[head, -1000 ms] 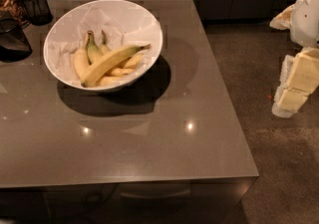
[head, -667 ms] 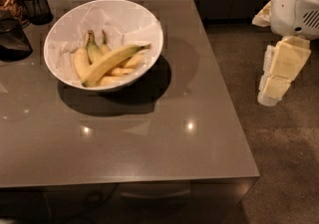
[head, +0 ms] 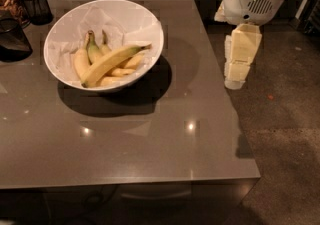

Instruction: Pick banana from white bowl

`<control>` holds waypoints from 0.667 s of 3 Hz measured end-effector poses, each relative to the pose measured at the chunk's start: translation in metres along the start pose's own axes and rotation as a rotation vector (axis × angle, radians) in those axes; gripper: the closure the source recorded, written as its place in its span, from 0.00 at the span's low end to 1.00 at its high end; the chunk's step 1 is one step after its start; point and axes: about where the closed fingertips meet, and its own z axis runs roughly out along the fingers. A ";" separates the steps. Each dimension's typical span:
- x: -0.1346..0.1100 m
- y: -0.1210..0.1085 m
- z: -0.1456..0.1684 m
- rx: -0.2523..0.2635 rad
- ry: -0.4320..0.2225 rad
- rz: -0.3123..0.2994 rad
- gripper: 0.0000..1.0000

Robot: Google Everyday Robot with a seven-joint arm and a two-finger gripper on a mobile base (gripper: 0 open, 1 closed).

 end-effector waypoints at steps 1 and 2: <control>-0.008 -0.008 0.000 0.032 -0.019 -0.005 0.00; -0.032 -0.027 -0.003 0.070 -0.023 -0.055 0.00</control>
Offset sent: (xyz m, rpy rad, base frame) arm 0.0431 0.0589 0.0205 -0.0322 -0.0750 0.1294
